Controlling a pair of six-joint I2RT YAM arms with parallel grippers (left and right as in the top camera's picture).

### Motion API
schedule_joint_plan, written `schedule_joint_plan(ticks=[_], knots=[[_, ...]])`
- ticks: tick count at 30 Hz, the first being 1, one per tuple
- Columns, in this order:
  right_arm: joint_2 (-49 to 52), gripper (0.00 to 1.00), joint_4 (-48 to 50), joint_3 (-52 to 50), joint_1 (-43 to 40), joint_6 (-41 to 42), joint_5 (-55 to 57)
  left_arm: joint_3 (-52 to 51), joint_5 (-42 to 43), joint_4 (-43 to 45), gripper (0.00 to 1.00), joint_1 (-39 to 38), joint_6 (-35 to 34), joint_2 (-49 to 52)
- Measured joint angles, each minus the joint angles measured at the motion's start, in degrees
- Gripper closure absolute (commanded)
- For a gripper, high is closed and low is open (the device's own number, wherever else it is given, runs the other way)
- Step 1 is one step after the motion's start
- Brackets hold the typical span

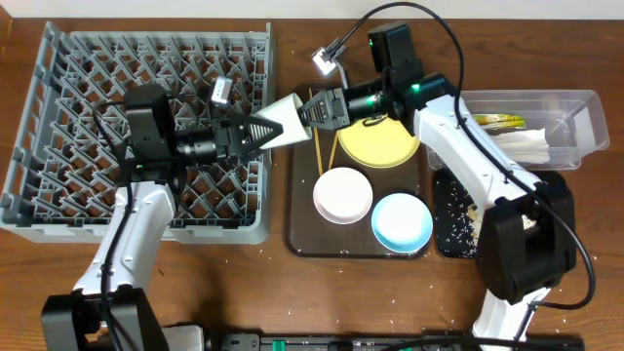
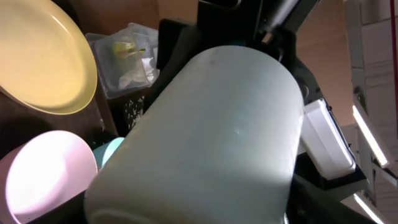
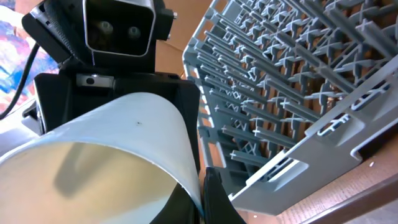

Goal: Sort waste into correct bins and load items into the dishwasher
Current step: 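Hand white cup from right gripper to left gripper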

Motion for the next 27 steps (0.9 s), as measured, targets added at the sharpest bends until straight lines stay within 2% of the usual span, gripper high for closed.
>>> schedule_joint_plan(ticks=[3,5,7,10,16,20,22,25,27], knots=[[0.26,0.99,0.0,0.0,-0.15,0.5,-0.94,0.0,0.68,0.04,0.41,0.2,0.04,0.0],[0.31,0.99,-0.09,0.0,-0.35,0.81,-1.9,0.0,1.73,0.2,0.41,0.24,0.09,0.0],[0.31,0.99,-0.26,0.0,-0.35,0.9,-2.47,0.0,2.36,0.2,0.26,0.28,0.0,0.0],[0.31,0.99,-0.9,0.0,-0.11,0.85,-2.45,0.0,1.84,0.17,0.15,0.31,-0.15,0.0],[0.92,0.99,-1.09,0.0,0.46,0.85,-2.62,0.0,1.01,1.53,0.15,0.15,-0.24,0.0],[0.92,0.99,-1.18,0.0,0.46,0.85,-2.91,0.0,0.76,1.66,0.23,0.15,-0.2,0.0],[0.92,0.99,-1.55,0.0,0.46,0.83,-2.99,0.0,0.48,1.64,0.31,0.15,-0.31,0.0],[0.92,0.99,-2.34,0.0,0.46,0.79,-3.8,0.0,1.11,1.68,0.51,0.15,-0.13,0.0],[0.92,0.93,-2.43,0.0,0.46,0.79,-4.17,0.0,1.51,1.66,0.56,0.2,-0.37,0.0]])
